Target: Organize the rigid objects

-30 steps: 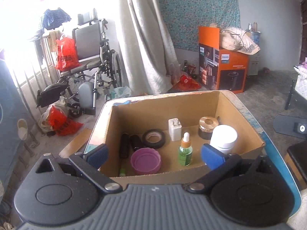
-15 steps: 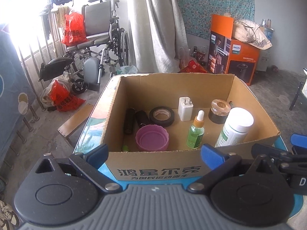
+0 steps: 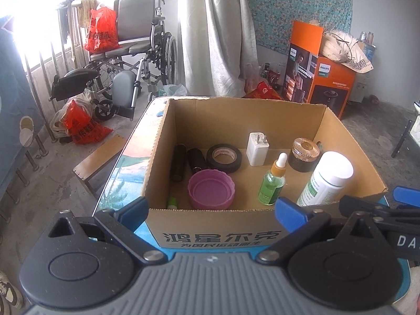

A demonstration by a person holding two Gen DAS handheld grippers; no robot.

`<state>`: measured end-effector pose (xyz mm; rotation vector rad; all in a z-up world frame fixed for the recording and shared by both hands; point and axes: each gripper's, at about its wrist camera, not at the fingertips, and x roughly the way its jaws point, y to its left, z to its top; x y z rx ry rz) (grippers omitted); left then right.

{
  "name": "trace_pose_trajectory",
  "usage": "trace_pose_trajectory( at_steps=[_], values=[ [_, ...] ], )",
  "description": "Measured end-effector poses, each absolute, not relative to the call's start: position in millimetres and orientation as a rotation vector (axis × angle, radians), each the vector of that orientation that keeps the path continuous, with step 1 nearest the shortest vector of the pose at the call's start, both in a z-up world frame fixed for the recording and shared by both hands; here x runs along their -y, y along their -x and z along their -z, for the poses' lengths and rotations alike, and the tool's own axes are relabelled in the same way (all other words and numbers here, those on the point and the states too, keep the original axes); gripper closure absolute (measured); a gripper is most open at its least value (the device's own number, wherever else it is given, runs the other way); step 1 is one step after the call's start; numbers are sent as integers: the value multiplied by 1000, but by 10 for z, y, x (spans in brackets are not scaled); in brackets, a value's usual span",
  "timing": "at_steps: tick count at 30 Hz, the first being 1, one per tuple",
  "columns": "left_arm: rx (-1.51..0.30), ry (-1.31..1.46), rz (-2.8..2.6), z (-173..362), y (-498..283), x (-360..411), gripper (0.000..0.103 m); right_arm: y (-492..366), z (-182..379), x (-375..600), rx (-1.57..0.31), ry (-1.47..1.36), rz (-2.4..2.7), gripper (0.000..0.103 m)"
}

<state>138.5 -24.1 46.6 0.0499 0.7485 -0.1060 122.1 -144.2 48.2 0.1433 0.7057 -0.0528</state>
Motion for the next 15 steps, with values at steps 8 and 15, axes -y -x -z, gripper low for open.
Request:
trace_pose_trajectory(
  at_steps=[8, 15],
  values=[
    [-750, -54, 99, -456, -1402, 216, 0, -1237, -481, 1431, -708, -140, 57, 2],
    [-767, -62, 91, -430, -1411, 202, 0, -1247, -454, 1416, -723, -147, 51, 2]
  ],
)
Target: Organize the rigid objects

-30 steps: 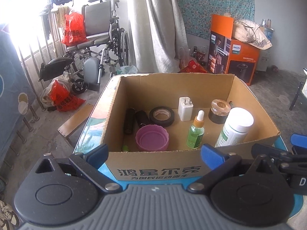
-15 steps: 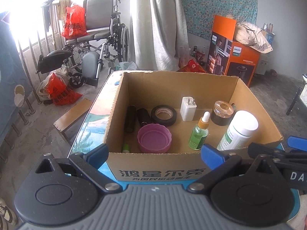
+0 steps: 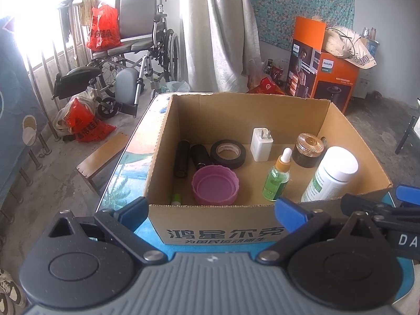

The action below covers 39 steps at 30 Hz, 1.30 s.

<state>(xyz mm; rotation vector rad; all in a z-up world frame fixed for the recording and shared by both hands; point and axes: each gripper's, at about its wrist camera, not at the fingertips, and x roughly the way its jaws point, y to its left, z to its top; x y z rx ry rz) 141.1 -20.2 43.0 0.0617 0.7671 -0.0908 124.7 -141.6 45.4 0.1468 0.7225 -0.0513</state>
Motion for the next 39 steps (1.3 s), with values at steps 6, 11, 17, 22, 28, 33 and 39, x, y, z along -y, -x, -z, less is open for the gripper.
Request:
trace_pose_trajectory(
  at_steps=[6, 11, 17, 22, 28, 33, 39],
  values=[
    [-765, -75, 84, -437, -1378, 235, 0, -1235, -412, 1429, -729, -158, 49, 2],
    [-769, -76, 82, -435, -1374, 233, 0, -1233, -408, 1432, -730, -157, 50, 2],
    [-793, -74, 80, -393, -1358, 244, 0, -1211, -365, 1431, -745, -151, 49, 2],
    [-808, -78, 75, -372, -1346, 260, 0, -1206, -330, 1434, -759, -152, 46, 2],
    [-811, -79, 72, -374, -1346, 262, 0, -1216, -323, 1434, -764, -152, 44, 2],
    [-810, -80, 73, -374, -1347, 258, 0, -1219, -325, 1437, -762, -152, 44, 2],
    [-809, -81, 69, -379, -1348, 266, 0, -1223, -326, 1434, -762, -151, 44, 2]
  ],
)
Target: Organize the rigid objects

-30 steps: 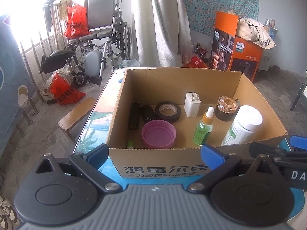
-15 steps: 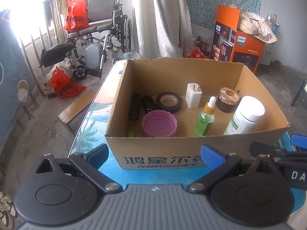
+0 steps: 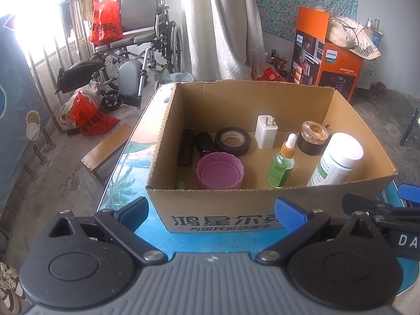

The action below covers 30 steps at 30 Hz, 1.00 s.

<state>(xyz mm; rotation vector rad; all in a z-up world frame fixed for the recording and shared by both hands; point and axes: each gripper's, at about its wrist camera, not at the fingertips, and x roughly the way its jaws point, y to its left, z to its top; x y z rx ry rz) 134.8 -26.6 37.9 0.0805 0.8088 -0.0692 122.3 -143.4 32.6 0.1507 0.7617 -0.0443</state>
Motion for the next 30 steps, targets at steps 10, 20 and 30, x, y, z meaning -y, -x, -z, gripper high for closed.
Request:
trace_pose_trajectory(
  at_steps=[10, 20, 30],
  values=[
    [-800, -79, 63, -413, -1344, 294, 0, -1229, -359, 1432, -758, -152, 44, 2],
    [-797, -80, 62, -426, -1342, 306, 0, -1230, -387, 1436, -756, -152, 44, 2],
    [-794, -79, 61, -461, -1342, 312, 0, -1225, -442, 1440, -752, -150, 44, 2]
  ],
)
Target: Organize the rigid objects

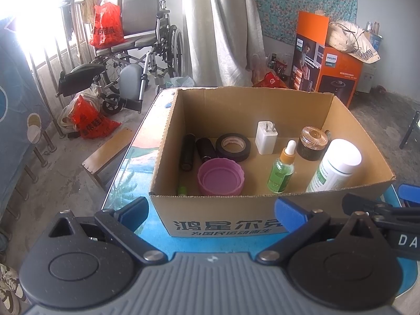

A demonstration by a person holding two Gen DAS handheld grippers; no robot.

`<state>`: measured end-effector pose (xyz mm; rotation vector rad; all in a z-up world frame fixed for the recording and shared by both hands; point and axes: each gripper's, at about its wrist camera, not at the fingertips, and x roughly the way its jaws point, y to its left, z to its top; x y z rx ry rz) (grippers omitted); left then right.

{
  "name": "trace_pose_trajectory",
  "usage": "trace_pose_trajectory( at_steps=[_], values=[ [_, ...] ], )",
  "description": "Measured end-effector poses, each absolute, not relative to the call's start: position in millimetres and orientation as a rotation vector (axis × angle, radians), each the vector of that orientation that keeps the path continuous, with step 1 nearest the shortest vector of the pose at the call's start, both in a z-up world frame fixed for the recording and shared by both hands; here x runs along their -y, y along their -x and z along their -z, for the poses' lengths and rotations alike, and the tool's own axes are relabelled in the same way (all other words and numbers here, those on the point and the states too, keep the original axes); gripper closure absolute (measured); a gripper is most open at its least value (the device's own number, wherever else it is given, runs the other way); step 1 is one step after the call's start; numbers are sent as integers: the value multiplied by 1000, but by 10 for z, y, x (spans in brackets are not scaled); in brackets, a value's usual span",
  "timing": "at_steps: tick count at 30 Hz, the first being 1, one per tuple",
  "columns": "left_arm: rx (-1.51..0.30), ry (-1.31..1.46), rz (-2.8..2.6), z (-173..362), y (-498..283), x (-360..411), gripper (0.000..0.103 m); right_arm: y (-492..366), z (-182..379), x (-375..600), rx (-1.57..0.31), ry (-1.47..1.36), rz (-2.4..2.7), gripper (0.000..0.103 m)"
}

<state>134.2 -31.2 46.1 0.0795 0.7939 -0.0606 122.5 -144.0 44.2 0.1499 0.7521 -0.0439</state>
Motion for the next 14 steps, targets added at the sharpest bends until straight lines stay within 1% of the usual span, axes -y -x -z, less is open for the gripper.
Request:
trace_pose_trajectory(
  at_steps=[14],
  values=[
    [-792, -78, 60, -482, -1337, 315, 0, -1234, -478, 1441, -750, -149, 44, 2]
  ],
)
